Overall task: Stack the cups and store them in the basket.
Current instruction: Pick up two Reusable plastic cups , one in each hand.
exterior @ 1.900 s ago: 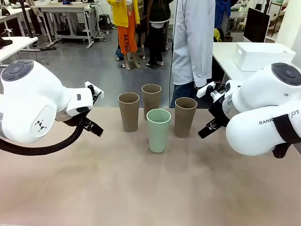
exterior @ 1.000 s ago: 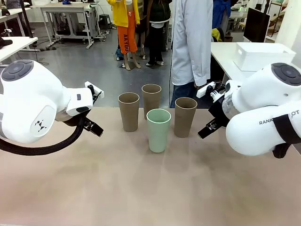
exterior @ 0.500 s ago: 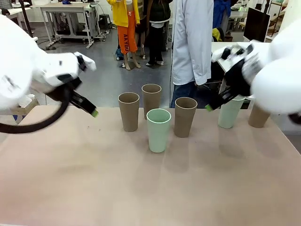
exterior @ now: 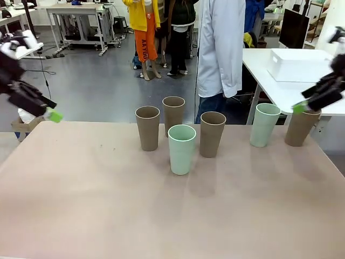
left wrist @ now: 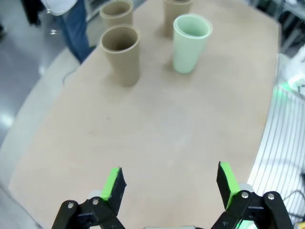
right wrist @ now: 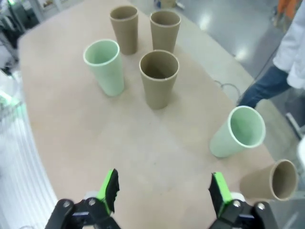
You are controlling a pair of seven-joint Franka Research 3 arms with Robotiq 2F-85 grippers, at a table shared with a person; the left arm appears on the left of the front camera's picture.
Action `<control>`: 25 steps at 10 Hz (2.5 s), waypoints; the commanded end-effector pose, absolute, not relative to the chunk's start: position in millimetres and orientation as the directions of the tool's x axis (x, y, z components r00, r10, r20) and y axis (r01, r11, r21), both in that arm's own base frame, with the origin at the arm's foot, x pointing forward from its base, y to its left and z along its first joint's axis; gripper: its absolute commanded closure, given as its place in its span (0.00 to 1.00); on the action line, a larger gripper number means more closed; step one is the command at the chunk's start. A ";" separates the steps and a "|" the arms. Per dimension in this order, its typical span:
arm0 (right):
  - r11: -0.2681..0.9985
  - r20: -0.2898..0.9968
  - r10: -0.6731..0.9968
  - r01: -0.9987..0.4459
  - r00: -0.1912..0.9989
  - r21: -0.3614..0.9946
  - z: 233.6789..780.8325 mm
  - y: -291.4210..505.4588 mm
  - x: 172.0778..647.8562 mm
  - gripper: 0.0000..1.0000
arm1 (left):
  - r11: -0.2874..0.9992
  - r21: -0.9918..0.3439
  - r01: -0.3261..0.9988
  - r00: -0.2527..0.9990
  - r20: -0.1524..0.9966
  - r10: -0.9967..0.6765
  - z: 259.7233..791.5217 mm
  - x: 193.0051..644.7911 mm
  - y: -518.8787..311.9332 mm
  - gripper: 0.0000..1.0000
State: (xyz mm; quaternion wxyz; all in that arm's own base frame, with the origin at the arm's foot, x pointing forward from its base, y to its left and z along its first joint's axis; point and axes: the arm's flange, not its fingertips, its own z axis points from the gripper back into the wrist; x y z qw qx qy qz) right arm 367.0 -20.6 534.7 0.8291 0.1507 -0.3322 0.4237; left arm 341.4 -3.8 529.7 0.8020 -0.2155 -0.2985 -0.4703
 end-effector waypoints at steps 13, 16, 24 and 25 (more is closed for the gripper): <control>0.466 0.901 0.389 -0.885 0.194 -0.011 503.1 -143.1 325.8 0.00 | 0.396 0.037 0.917 0.139 0.904 -0.405 505.6 327.2 84.6 0.00; 0.466 0.901 0.389 -0.885 0.194 -0.011 503.1 -143.1 325.8 0.00 | 0.396 0.037 0.917 0.139 0.904 -0.405 505.6 327.2 84.6 0.00; 0.466 0.901 0.389 -0.885 0.194 -0.011 503.1 -143.1 325.8 0.00 | 0.396 0.037 0.917 0.139 0.904 -0.405 505.6 327.2 84.6 0.00; 0.466 0.901 0.389 -0.885 0.194 -0.011 503.1 -143.1 325.8 0.00 | 0.396 0.037 0.917 0.139 0.904 -0.405 505.6 327.2 84.6 0.00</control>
